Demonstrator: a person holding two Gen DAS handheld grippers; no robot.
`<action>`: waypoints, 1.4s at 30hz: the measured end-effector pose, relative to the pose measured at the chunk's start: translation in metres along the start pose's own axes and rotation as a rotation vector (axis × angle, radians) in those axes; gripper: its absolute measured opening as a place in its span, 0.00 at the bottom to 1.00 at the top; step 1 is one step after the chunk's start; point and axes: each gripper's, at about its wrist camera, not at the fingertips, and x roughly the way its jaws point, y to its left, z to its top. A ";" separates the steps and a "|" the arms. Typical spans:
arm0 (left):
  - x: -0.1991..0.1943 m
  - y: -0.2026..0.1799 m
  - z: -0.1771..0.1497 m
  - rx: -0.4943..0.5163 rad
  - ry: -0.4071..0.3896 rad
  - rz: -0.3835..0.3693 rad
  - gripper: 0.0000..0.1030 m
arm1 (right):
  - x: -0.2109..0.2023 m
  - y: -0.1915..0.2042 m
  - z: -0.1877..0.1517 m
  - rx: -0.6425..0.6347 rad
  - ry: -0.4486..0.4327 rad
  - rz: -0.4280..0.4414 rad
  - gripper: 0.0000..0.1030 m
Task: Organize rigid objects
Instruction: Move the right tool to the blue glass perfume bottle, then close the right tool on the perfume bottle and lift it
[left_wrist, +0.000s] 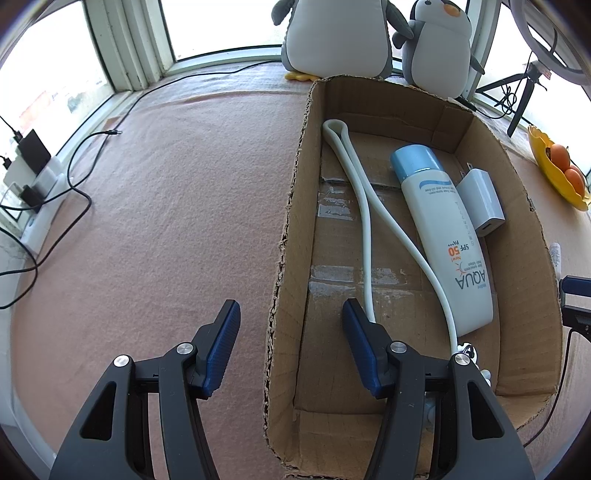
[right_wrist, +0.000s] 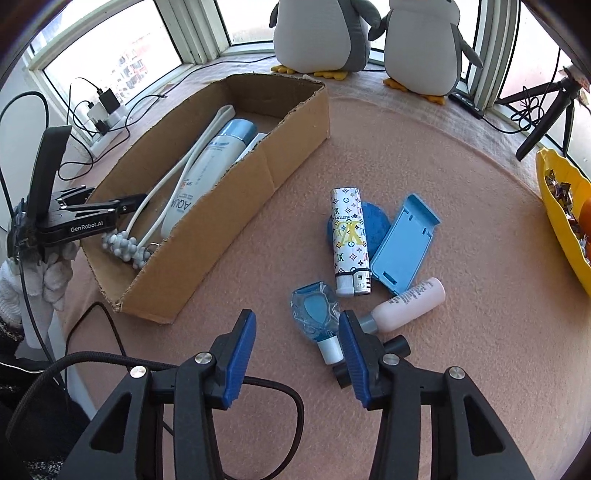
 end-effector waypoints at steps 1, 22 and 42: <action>0.000 0.000 0.000 -0.001 0.000 0.000 0.56 | 0.002 -0.001 0.001 -0.002 0.007 0.000 0.41; 0.000 0.002 0.000 -0.004 0.001 -0.004 0.56 | 0.032 -0.002 0.009 -0.032 0.087 -0.039 0.34; 0.000 0.001 -0.001 -0.007 0.002 -0.006 0.56 | 0.019 0.004 0.003 0.015 0.030 -0.046 0.28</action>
